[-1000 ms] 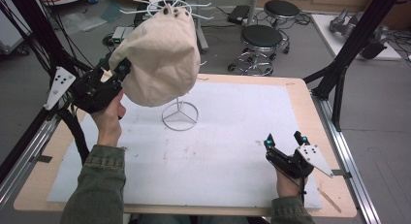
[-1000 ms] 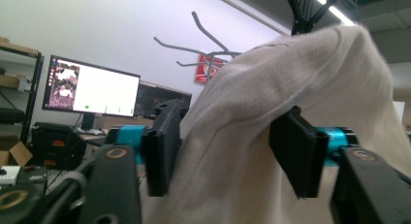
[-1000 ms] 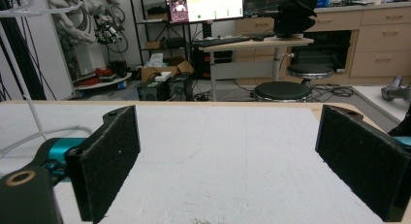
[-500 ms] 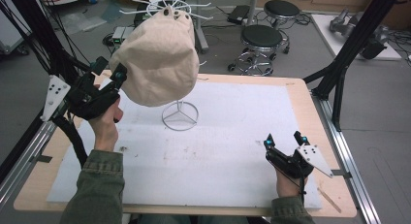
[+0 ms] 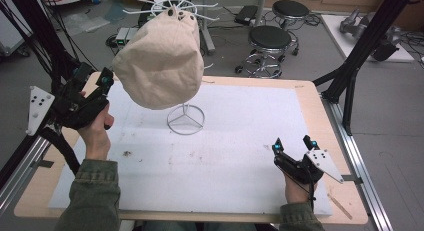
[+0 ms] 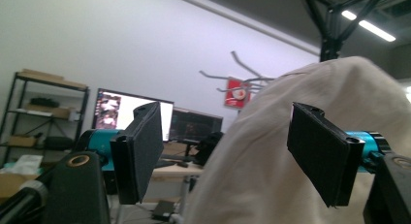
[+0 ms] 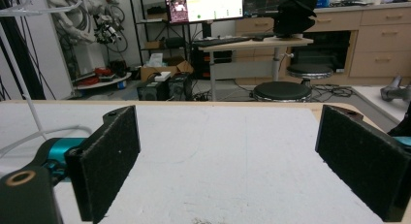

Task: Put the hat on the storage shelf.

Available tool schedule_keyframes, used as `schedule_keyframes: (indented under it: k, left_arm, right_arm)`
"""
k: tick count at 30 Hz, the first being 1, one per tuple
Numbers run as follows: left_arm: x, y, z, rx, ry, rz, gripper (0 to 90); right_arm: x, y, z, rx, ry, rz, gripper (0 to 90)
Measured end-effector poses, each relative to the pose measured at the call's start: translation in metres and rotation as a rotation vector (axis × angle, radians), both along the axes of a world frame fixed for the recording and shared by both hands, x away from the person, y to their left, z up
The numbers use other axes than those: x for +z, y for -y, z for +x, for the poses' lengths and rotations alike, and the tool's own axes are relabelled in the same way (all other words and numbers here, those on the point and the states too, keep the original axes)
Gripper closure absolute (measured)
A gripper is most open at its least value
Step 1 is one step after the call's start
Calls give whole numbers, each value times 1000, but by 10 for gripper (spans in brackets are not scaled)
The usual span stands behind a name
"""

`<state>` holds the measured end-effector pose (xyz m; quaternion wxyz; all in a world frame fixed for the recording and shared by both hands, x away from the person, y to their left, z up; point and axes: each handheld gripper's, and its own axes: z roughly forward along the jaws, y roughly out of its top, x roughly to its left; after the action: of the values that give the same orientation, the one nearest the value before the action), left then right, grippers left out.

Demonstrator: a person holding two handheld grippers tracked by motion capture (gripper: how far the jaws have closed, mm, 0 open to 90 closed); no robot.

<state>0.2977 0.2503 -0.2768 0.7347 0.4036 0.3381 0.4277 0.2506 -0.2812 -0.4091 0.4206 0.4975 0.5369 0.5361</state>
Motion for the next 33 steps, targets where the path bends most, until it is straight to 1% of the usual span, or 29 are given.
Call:
schedule_keyframes:
  k: [3, 5, 11, 13, 16, 20, 23, 26, 28, 31, 33]
  left_arm:
    - [-5, -6, -4, 41, -13, 14, 290]
    - [-8, -10, -6, 62, -21, 15, 290]
    - [-20, -21, -14, 106, -48, 23, 290]
    - [-23, -24, -17, 115, -59, 29, 290]
    - [-28, -28, -21, 134, -77, 51, 289]
    - [-37, -33, -26, 151, -97, 59, 287]
    - [-44, -37, -28, 153, -122, 61, 287]
    - [-53, -38, -30, 164, -150, 82, 282]
    - [-60, -40, -31, 174, -165, 88, 280]
    - [-69, -43, -33, 188, -193, 82, 275]
    - [-74, -44, -35, 200, -200, 79, 273]
  right_arm:
    - [0, -1, 0, 2, -4, 2, 79]
    - [0, 0, 1, 4, -2, -4, 79]
    - [0, 0, 0, 4, -2, -2, 79]
    - [0, 0, 0, 4, -1, -3, 79]
    - [0, -1, 0, 4, 0, -5, 79]
    - [0, -1, 0, 4, -1, -4, 79]
    - [0, -1, 0, 5, -3, -5, 79]
    - [0, -1, 0, 4, -3, -5, 79]
    - [0, -1, 0, 2, -3, -4, 79]
    - [0, -1, 0, 3, -2, -6, 79]
    - [0, -1, 0, 2, -2, -8, 79]
